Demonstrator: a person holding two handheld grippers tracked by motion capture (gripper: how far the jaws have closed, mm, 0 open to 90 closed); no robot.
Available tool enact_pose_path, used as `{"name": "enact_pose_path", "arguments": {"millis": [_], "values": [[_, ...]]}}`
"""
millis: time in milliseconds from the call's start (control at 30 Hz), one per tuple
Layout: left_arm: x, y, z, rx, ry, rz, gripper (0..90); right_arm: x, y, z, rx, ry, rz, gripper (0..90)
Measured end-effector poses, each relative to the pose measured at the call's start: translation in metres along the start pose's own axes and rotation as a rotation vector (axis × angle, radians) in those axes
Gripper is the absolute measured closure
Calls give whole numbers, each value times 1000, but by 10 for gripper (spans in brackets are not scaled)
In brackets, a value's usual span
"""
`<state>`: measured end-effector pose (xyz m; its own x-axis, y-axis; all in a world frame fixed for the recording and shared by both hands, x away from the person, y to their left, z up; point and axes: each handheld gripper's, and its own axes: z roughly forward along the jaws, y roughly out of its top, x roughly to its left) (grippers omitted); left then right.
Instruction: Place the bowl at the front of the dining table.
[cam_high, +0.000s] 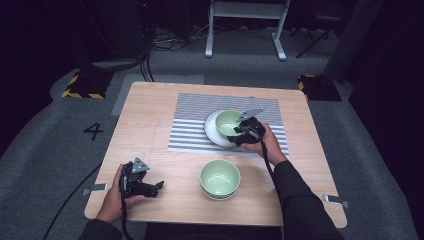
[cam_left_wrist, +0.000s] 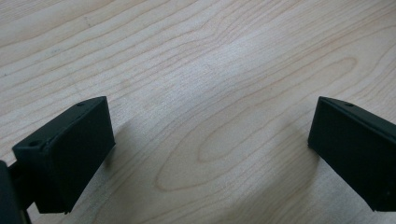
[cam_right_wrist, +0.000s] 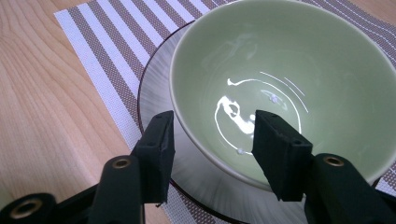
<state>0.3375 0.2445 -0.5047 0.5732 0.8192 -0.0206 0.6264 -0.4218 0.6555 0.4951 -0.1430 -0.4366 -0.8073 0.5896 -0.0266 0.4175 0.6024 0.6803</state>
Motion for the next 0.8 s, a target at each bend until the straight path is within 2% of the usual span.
{"name": "enact_pose_path", "arguments": {"millis": [167,500,733,800], "values": [[0,0,0,-1,0,1,3,1,1,-6,-26,5,-6,470],[0,0,0,-2,0,0,3,5,2,-10,-19,7,-23,446],[0,0,0,-1,0,0,3,6,1,-13,-22,7,-24,395],[0,0,0,0,0,0,3,6,1,-16,-41,-4,-15,349]]}}
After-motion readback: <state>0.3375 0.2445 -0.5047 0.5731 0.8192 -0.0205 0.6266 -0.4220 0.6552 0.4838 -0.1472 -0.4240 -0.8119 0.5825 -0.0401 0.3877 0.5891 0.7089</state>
